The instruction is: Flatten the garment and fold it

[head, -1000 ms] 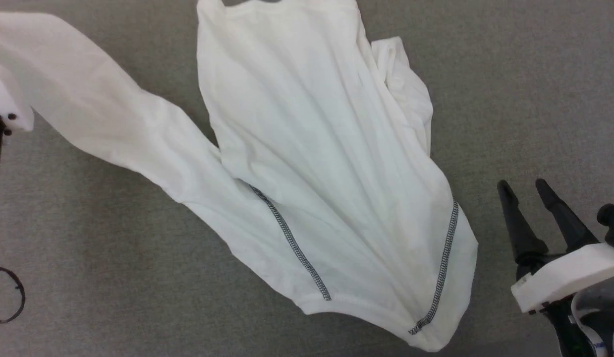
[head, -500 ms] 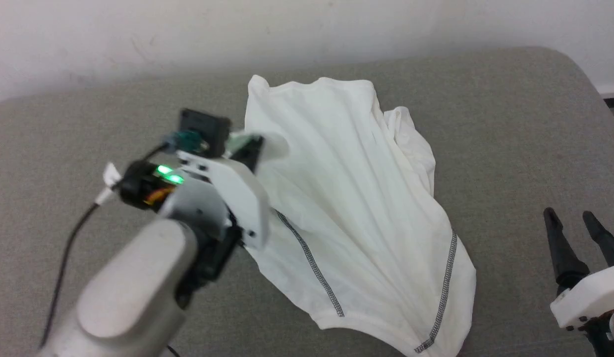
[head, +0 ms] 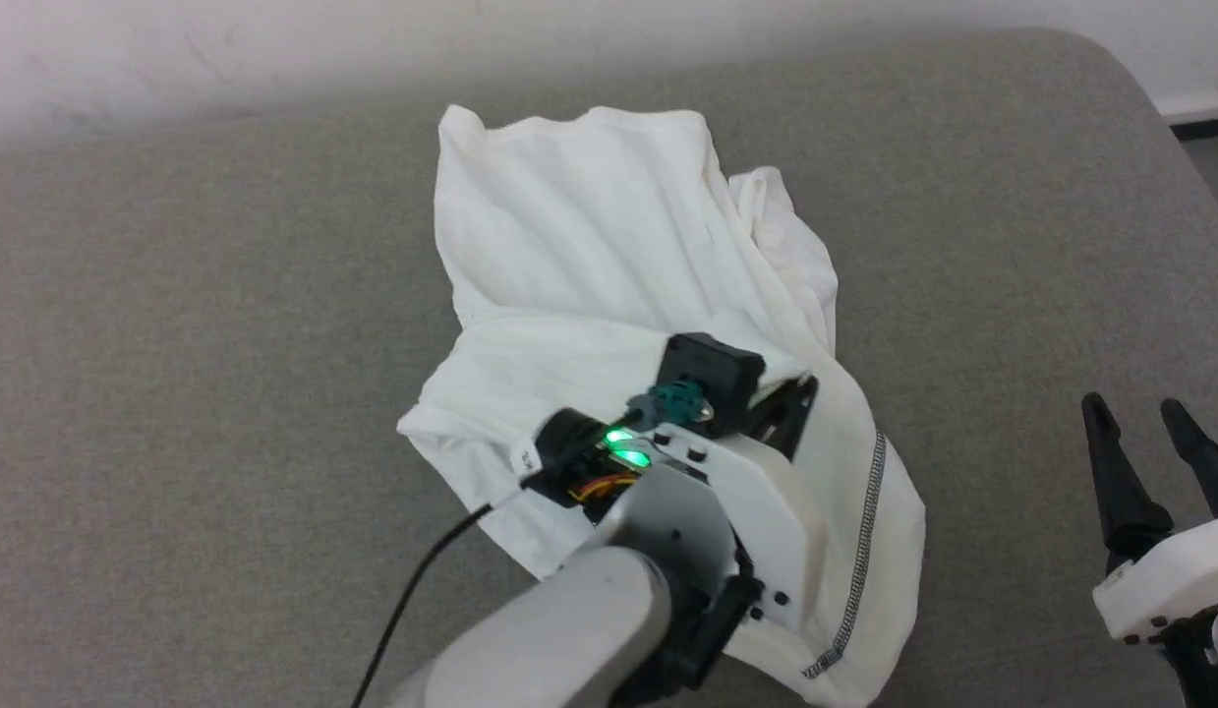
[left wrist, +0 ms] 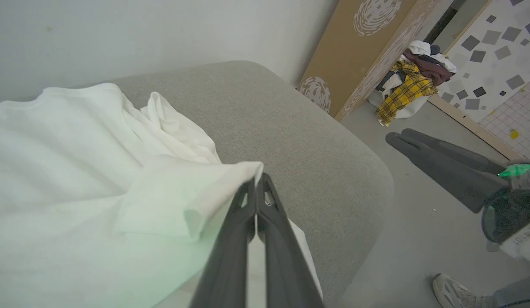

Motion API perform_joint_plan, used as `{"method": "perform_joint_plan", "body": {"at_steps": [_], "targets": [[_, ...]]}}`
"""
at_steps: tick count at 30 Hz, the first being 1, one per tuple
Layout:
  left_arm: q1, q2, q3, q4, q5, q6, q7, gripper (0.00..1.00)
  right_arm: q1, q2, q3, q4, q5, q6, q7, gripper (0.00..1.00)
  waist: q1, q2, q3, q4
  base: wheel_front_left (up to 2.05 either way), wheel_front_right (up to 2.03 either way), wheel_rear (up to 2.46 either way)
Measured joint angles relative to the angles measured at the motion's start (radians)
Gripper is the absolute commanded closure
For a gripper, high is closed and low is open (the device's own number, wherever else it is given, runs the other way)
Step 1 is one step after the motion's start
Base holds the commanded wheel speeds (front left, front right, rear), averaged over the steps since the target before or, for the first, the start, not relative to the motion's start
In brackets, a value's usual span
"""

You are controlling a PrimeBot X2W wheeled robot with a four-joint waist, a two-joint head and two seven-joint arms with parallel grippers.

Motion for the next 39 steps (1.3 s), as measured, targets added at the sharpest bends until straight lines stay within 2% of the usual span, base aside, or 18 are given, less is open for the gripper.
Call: {"method": "perform_joint_plan", "body": {"at_steps": [5,10,11,12,13,14,20,24,30,35,39], "targets": [[0.043,-0.041,-0.059,0.068,0.001,0.002,-0.051,1.00,-0.021,0.000,0.018,0.000,0.007,0.000,-0.021,0.00,0.0001,0.0000,0.080,-0.027,0.00,0.00,0.00],[0.100,-0.051,-0.091,0.143,-0.025,-0.038,-0.095,1.00,-0.040,0.000,0.035,0.009,0.007,0.000,-0.028,0.00,0.0002,0.0000,0.138,-0.044,0.00,0.00,0.00],[0.122,-0.055,-0.090,0.172,-0.045,-0.057,-0.113,1.00,-0.044,0.000,0.041,0.017,0.007,0.000,-0.031,0.00,0.0002,0.0000,0.161,-0.052,0.00,0.00,0.00],[0.122,-0.055,-0.090,0.172,-0.045,-0.057,-0.113,0.83,-0.044,0.000,0.041,0.017,0.007,0.000,-0.031,0.00,0.0002,0.0000,0.161,-0.052,0.00,0.00,0.00],[0.126,-0.055,-0.090,0.182,-0.051,-0.066,-0.124,0.20,-0.046,0.000,0.042,0.023,0.007,0.000,-0.035,0.00,0.0002,0.0000,0.170,-0.056,0.00,0.00,0.00],[0.126,-0.055,-0.090,0.188,-0.051,-0.076,-0.135,0.00,-0.051,0.000,0.045,0.030,0.007,0.000,-0.037,0.00,0.0003,0.0000,0.175,-0.059,0.00,0.00,0.00],[0.125,-0.049,-0.083,0.144,-0.054,-0.124,-0.212,0.00,-0.060,0.000,0.058,0.077,0.012,0.000,-0.038,0.00,0.0001,0.0000,0.153,-0.061,0.00,0.00,0.00],[0.124,-0.013,-0.057,0.053,-0.047,-0.134,-0.249,0.00,-0.061,0.000,0.061,0.099,0.008,0.000,-0.038,0.00,0.0000,0.0000,0.114,-0.048,0.00,0.00,0.00],[0.127,0.089,0.055,-0.061,-0.037,-0.063,-0.283,0.00,-0.066,0.000,0.075,0.102,-0.001,0.000,-0.018,0.00,-0.0001,0.0000,0.036,-0.004,0.00,0.00,0.00],[0.148,0.210,0.189,-0.091,-0.026,0.018,-0.324,0.00,-0.066,0.000,0.086,0.082,-0.009,0.000,-0.005,0.00,-0.0002,0.0000,-0.016,0.043,0.00,0.00,0.00],[0.197,0.307,0.287,-0.090,-0.023,0.050,-0.369,0.00,-0.066,0.000,0.088,0.072,-0.016,0.000,-0.001,0.00,-0.0002,0.0000,-0.043,0.077,0.00,0.00,0.00]]}}
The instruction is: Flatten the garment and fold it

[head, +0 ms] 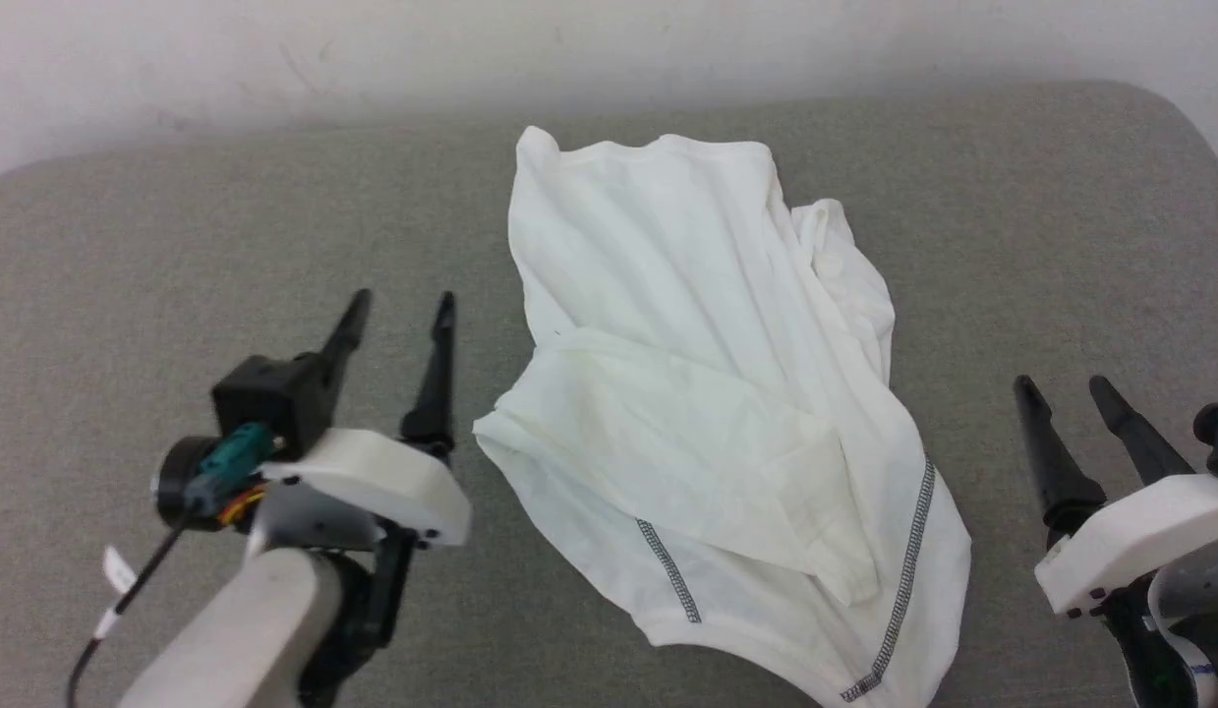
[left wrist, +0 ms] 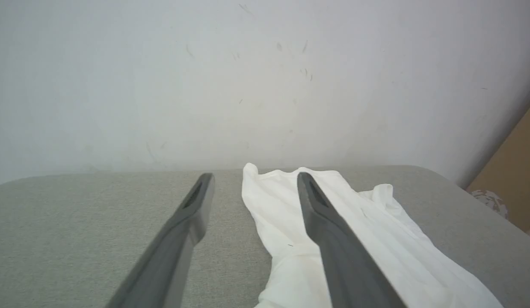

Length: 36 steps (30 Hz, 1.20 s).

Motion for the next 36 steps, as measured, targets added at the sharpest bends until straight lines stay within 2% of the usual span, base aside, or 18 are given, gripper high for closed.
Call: {"method": "perform_joint_plan", "body": {"at_steps": [6,9,14,19,22,29,36], "targets": [[0.081,0.116,0.120,0.030,-0.007,0.011,-0.100,0.00,-0.012,0.000,-0.003,0.033,-0.018,0.000,0.000,0.00,-0.0001,0.0000,-0.025,0.033,0.00,0.00,0.00],[0.120,0.151,0.162,0.052,-0.011,0.011,-0.153,0.00,-0.047,-0.011,-0.011,0.109,-0.012,0.000,0.001,0.00,-0.0001,0.0000,-0.027,0.045,0.00,0.00,0.00],[0.164,0.182,0.232,0.059,-0.019,0.003,-0.208,0.00,-0.170,-0.066,-0.050,0.280,0.033,0.000,0.035,0.00,0.0001,-0.0001,-0.002,0.058,0.00,0.00,0.00],[0.173,0.186,0.295,0.046,-0.025,-0.012,-0.229,0.00,-0.369,-0.134,-0.096,0.467,0.082,0.000,0.088,0.00,0.0002,0.0000,0.048,0.083,0.00,0.00,0.00],[0.173,0.179,0.306,0.027,-0.025,-0.021,-0.230,0.00,-0.503,-0.188,-0.086,0.571,0.094,0.000,0.149,0.00,0.0003,0.0000,0.088,0.103,0.00,0.00,0.00],[0.166,0.148,0.327,-0.020,-0.011,-0.030,-0.237,0.00,-0.756,-0.298,0.024,0.723,0.158,0.000,0.325,0.00,0.0004,-0.0001,0.195,0.157,0.00,0.00,0.00],[0.143,0.110,0.355,-0.049,0.016,-0.048,-0.238,0.00,-0.892,-0.372,0.141,0.797,0.219,0.000,0.481,0.00,0.0005,-0.0001,0.305,0.210,0.00,0.00,0.00]]}}
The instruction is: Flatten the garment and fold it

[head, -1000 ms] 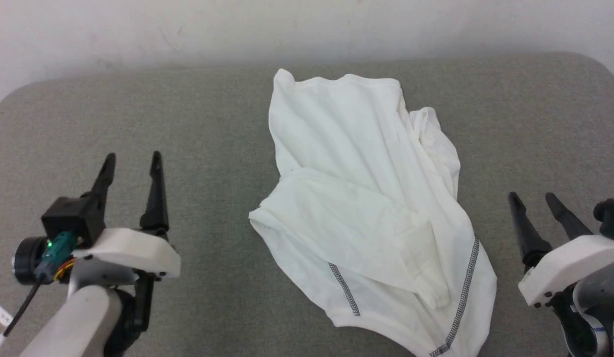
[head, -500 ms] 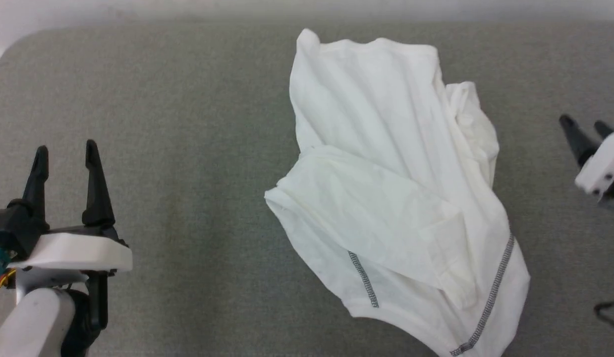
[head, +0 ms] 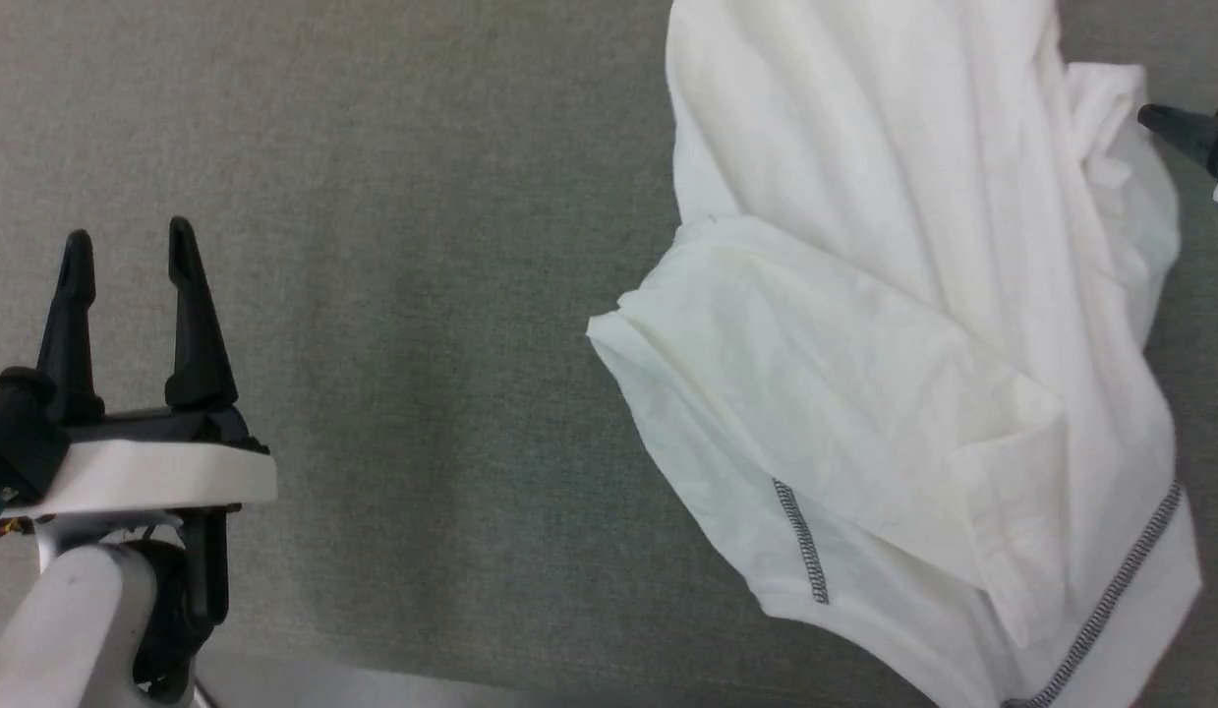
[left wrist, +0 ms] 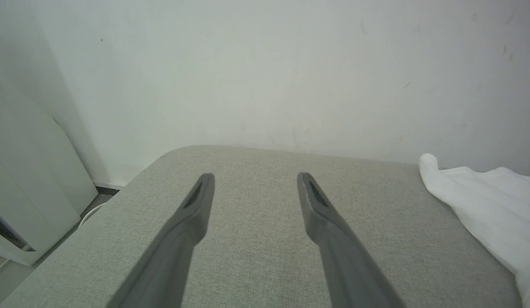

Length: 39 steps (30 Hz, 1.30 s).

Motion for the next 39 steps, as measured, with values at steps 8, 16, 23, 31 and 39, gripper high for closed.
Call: {"method": "perform_joint_plan", "body": {"at_steps": [8,16,23,31,39], "targets": [[-0.014,-0.051,0.033,0.006,0.030,-0.026,0.000,0.00,-0.044,-0.059,0.100,0.034,0.050,0.000,0.105,0.00,-0.0007,0.0000,0.092,0.057,0.00,0.00,0.00],[-0.013,-0.085,0.050,0.039,0.060,-0.043,0.000,0.00,-0.051,-0.076,0.125,0.027,0.081,0.000,0.109,1.00,-0.0004,0.0000,0.096,0.077,0.00,0.00,0.00],[-0.004,-0.091,0.045,0.069,0.074,-0.050,0.000,0.00,-0.017,-0.073,0.123,0.048,0.048,0.001,-0.121,1.00,-0.0001,0.0000,0.040,0.060,0.00,0.00,0.00],[0.030,-0.088,0.029,0.093,0.077,-0.050,0.019,0.00,-0.031,-0.075,0.024,0.075,-0.026,0.001,-0.398,1.00,-0.0003,0.0000,-0.060,0.028,0.00,0.00,0.00],[0.096,-0.069,0.014,0.083,0.078,-0.025,0.067,0.00,0.046,0.048,0.139,-0.107,-0.006,0.000,-0.392,1.00,-0.0005,0.0000,-0.176,-0.011,0.00,0.00,0.00]]}}
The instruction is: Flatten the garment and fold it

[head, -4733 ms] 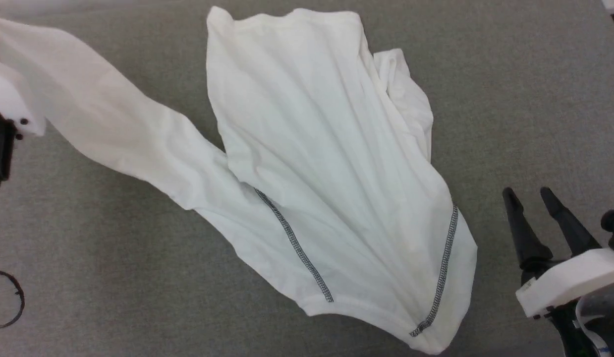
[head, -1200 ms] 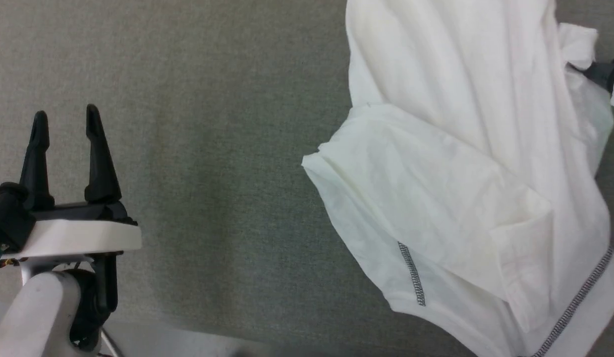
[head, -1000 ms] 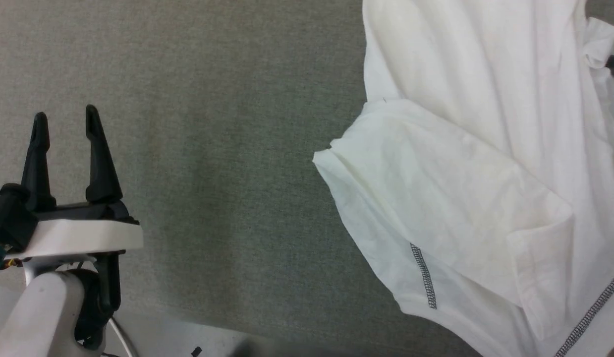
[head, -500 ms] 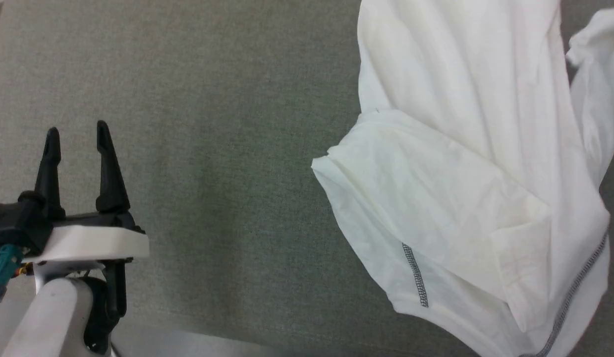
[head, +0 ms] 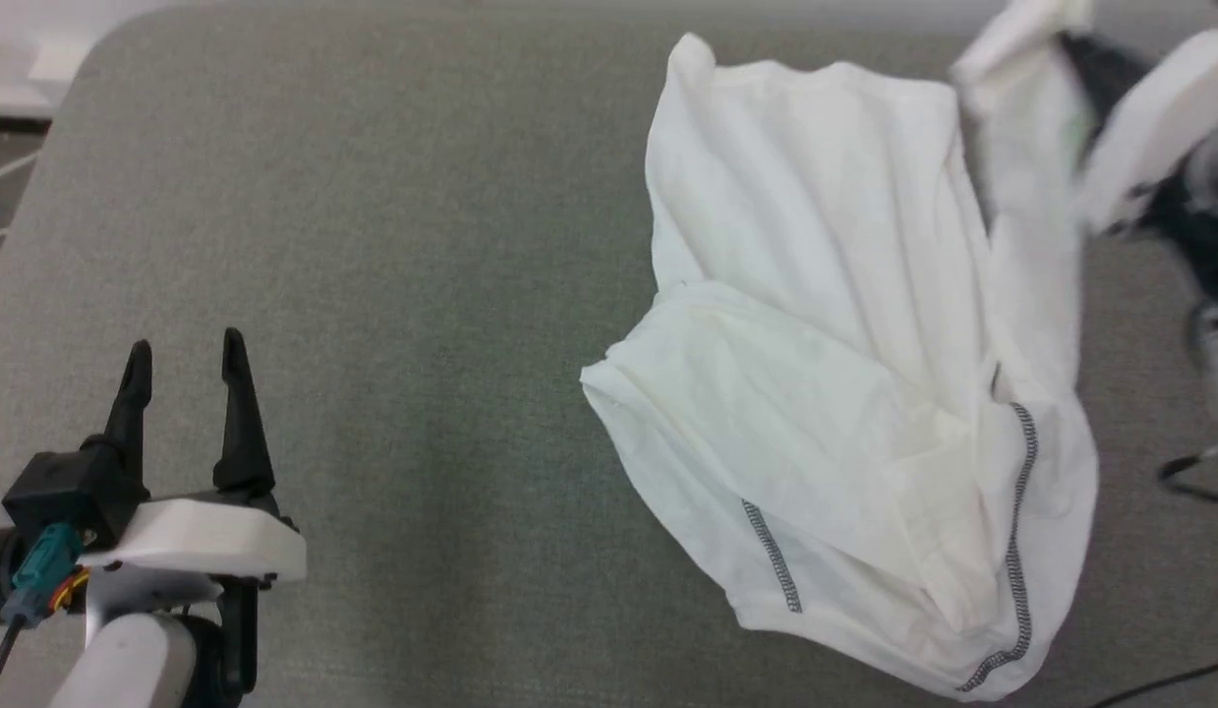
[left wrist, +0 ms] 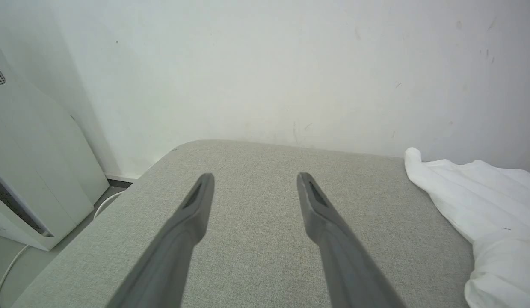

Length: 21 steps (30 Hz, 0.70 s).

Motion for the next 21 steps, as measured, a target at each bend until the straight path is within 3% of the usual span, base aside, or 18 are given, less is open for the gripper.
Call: {"method": "perform_joint_plan", "body": {"at_steps": [5,6,9,21], "targets": [[0.034,0.013,-0.005,-0.026,0.001,0.011,0.031,0.00,0.129,0.162,0.072,-0.126,0.012,0.000,0.075,1.00,-0.0001,0.0000,-0.068,-0.027,0.00,0.00,0.00],[0.039,0.015,-0.011,-0.035,0.002,0.014,0.042,0.00,0.184,0.238,0.086,-0.153,0.017,0.000,0.098,1.00,-0.0002,0.0000,-0.089,-0.037,0.00,0.00,0.00],[0.040,0.016,-0.018,-0.048,0.003,0.019,0.051,0.00,0.254,0.311,0.110,-0.171,0.019,0.000,0.112,1.00,-0.0002,0.0000,-0.112,-0.047,0.00,0.00,0.00],[0.043,0.007,-0.038,-0.049,0.005,0.022,0.059,0.00,0.488,0.326,0.310,-0.177,0.133,0.000,0.099,1.00,0.0001,0.0000,-0.098,-0.023,0.00,0.00,0.00]]}}
